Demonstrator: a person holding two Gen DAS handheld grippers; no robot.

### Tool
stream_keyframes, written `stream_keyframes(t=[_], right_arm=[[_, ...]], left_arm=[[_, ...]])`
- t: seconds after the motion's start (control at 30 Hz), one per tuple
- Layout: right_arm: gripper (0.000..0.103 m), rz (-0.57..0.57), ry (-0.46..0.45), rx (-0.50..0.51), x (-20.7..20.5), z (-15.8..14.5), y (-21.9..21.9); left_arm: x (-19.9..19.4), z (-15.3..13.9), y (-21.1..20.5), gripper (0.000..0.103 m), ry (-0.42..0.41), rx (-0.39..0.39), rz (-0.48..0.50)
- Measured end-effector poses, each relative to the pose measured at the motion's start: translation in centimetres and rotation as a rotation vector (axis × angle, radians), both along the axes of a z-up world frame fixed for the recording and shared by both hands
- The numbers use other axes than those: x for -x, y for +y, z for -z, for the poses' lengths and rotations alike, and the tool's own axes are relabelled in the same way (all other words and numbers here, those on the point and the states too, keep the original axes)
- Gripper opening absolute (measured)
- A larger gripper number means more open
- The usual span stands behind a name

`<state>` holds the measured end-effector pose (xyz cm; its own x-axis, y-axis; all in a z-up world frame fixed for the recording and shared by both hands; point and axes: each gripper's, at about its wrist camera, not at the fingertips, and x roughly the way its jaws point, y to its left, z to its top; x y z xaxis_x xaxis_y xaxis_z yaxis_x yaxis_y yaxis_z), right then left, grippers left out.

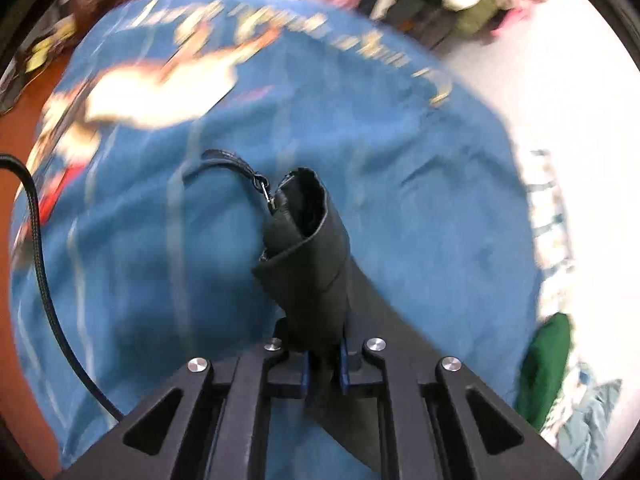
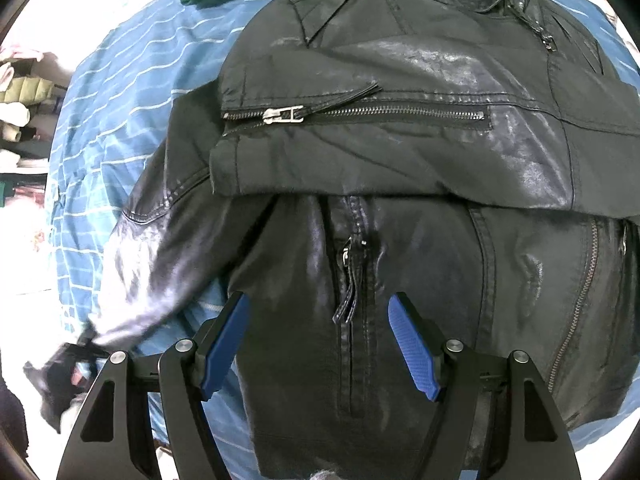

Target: Fold large clothes

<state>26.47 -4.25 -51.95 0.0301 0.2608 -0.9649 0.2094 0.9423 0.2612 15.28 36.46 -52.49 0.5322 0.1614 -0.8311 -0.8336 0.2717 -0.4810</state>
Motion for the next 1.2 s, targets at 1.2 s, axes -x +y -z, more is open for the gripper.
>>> stream_keyframes(t=[1.2], right_arm=[[0.086,0.016,-0.149,0.504,-4.8,-0.7,-5.2]], left_arm=[[-13.1,-14.8,-15.2,0.005,0.187,-0.7,0.578]])
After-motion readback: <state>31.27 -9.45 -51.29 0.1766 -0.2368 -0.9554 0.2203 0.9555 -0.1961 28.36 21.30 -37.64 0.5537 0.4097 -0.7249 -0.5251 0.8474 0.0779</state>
